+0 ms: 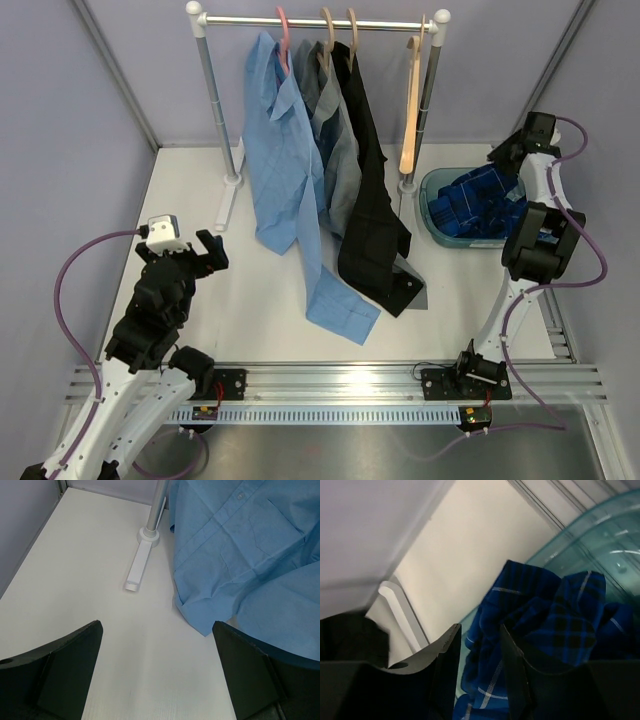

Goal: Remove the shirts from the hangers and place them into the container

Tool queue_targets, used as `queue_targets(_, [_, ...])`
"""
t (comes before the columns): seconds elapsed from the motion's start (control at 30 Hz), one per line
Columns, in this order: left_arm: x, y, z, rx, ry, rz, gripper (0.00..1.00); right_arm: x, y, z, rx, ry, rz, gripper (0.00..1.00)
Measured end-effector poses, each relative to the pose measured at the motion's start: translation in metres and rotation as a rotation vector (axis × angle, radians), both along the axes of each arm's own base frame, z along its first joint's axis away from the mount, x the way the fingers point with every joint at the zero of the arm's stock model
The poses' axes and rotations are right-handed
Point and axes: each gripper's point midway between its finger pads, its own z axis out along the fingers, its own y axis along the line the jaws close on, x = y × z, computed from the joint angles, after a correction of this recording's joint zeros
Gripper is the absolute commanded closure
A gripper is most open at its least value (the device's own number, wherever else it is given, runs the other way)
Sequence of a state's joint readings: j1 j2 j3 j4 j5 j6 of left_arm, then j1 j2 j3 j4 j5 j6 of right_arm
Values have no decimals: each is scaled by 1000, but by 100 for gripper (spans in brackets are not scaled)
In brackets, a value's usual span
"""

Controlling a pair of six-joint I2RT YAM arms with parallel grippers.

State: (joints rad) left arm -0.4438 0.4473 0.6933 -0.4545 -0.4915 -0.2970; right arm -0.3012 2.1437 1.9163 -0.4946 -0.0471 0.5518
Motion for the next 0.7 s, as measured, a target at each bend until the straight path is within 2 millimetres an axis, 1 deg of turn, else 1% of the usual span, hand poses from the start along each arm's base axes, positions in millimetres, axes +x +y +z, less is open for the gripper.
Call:
queue_targets(0.03, [0, 0, 0, 0, 0, 0, 1, -4, 1, -4, 2, 8, 1, 56])
queue_targets(0.1, [0, 0, 0, 0, 0, -1, 1, -21, 6, -13, 12, 42, -1, 55])
queue_targets(0.23, [0, 0, 0, 0, 0, -1, 1, -51, 15, -14, 19, 66, -2, 56])
queue_targets(0.33, [0, 0, 0, 0, 0, -1, 1, -67, 20, -17, 24, 71, -5, 56])
queue_targets(0.4, [0, 0, 0, 0, 1, -2, 1, -70, 22, -25, 33, 87, -8, 56])
queue_targets(0.47, [0, 0, 0, 0, 0, -3, 1, -68, 22, -40, 49, 111, -10, 56])
queue_targets(0.6, [0, 0, 0, 0, 1, -2, 1, -67, 25, -81, 106, 180, -13, 56])
queue_targets(0.63, [0, 0, 0, 0, 1, -2, 1, -67, 25, -88, 118, 191, -14, 55])
queue_targets(0.7, [0, 0, 0, 0, 1, -2, 1, -66, 24, -90, 135, 197, -15, 55])
